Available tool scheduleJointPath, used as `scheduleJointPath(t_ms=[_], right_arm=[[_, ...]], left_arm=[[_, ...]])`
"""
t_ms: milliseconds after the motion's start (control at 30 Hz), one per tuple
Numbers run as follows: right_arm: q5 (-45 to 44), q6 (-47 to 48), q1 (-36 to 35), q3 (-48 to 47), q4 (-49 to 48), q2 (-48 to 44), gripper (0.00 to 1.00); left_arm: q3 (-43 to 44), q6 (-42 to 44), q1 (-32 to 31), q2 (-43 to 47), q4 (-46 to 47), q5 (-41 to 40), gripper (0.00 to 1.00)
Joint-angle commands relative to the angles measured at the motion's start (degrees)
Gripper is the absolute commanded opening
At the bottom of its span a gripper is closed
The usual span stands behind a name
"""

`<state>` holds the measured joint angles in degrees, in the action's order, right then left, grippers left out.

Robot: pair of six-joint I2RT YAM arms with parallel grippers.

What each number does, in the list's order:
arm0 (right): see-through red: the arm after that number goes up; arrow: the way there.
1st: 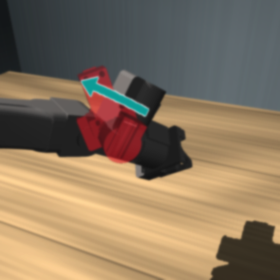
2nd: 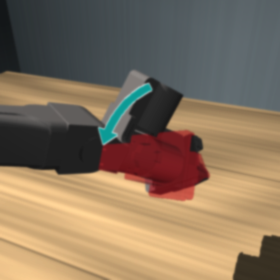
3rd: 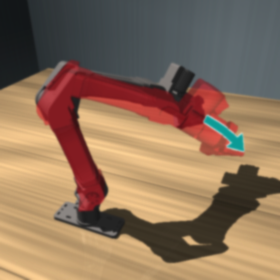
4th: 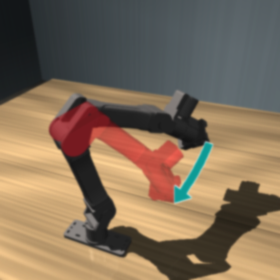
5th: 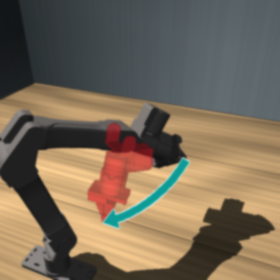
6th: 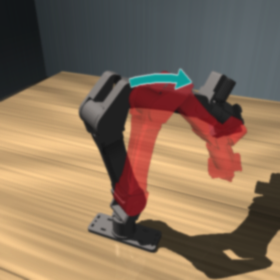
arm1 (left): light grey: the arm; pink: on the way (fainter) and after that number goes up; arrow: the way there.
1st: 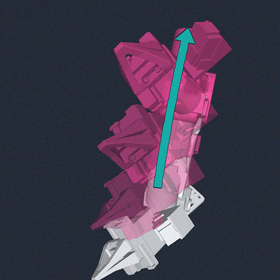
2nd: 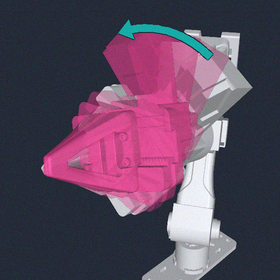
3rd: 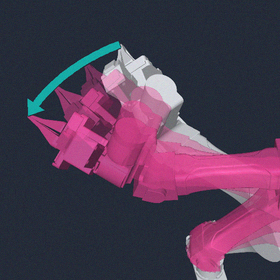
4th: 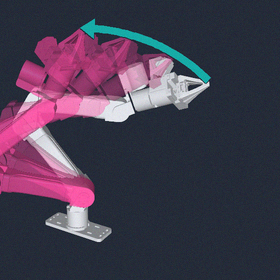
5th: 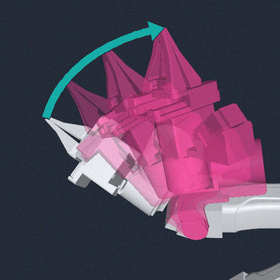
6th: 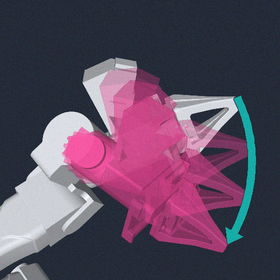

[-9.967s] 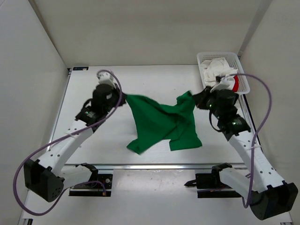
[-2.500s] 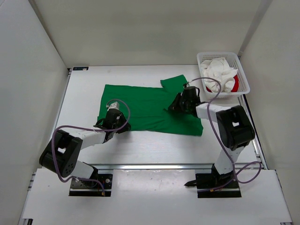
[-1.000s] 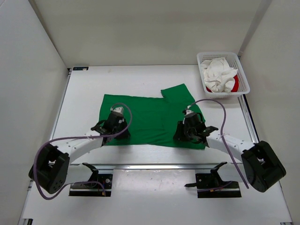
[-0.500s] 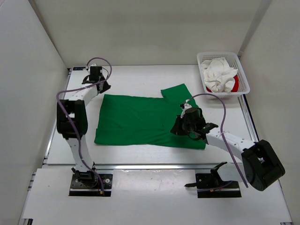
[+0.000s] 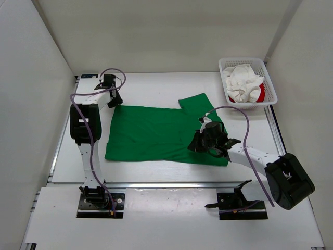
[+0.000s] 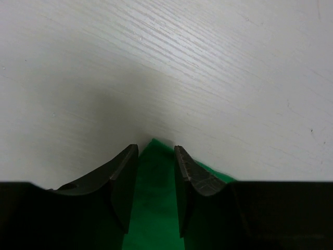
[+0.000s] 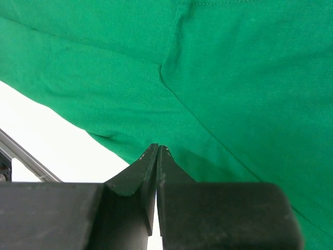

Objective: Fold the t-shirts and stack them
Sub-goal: Grap the side of the flattened tshirt furthest away from the robot with both arms

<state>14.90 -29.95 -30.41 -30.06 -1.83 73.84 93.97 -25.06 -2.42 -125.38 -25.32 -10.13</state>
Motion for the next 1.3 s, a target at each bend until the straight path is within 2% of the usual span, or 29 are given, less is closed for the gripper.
scheduleJointPath(t_ms=[0, 133, 233, 300, 367, 500, 700, 767, 967, 1100, 1200, 1267], right_arm=[[0.31, -0.19, -0.35, 0.44, -3.18, -0.54, 0.01], [0.66, -0.37, -0.17, 0.71, -3.1, -1.24, 0.04], [-0.04, -0.2, 1.05, -0.52, -2.84, -2.03, 0.09], [-0.66, 0.16, 2.11, -1.57, -1.78, -2.3, 0.13], [-0.39, 0.77, 3.42, -3.32, -1.34, -2.48, 0.14], [-1.35, 0.78, 4.05, -5.53, -0.63, -2.74, 0.16], [-1.89, 1.21, 4.31, -8.51, 0.68, -3.18, 0.17], [-1.97, 1.21, 4.75, -9.31, 0.33, -3.09, 0.17], [-2.77, 1.3, 11.42, -13.61, -0.2, -0.47, 0.19], [-4.96, 1.66, 13.8, -19.05, -0.37, 5.07, 0.19], [-7.33, 3.15, 15.03, -22.05, -2.3, 9.64, 0.22], [-7.43, 3.94, 17.13, -25.55, -2.75, 15.94, 0.22]], left_arm=[[3.49, 1.24, -0.4, -0.47, -2.18, -0.86, 0.44], [4.11, 1.42, -0.22, -0.74, -2.63, -1.12, 0.34], [3.94, 1.77, -0.49, -0.83, -3.16, -1.3, 0.26], [3.85, 1.68, -0.22, -0.65, -3.33, -1.38, 0.27], [3.49, 1.68, 0.04, -0.48, -3.5, -1.38, 0.38], [3.06, 1.51, 0.3, -0.48, -3.68, -1.56, 0.43], [6.22, 2.64, -0.22, -1.88, -5.53, -1.48, 0.25], [6.57, 2.38, 0.21, -2.32, -5.88, -1.21, 0.22], [6.05, 2.12, 0.39, -2.06, -5.53, -0.77, 0.06], [5.35, 2.21, 0.22, -1.53, -4.65, -1.47, 0.0], [3.76, 2.03, 0.04, -0.57, -3.51, -1.21, 0.0], [1.05, 1.42, 0.04, 1.18, -1.67, -0.34, 0.0]])
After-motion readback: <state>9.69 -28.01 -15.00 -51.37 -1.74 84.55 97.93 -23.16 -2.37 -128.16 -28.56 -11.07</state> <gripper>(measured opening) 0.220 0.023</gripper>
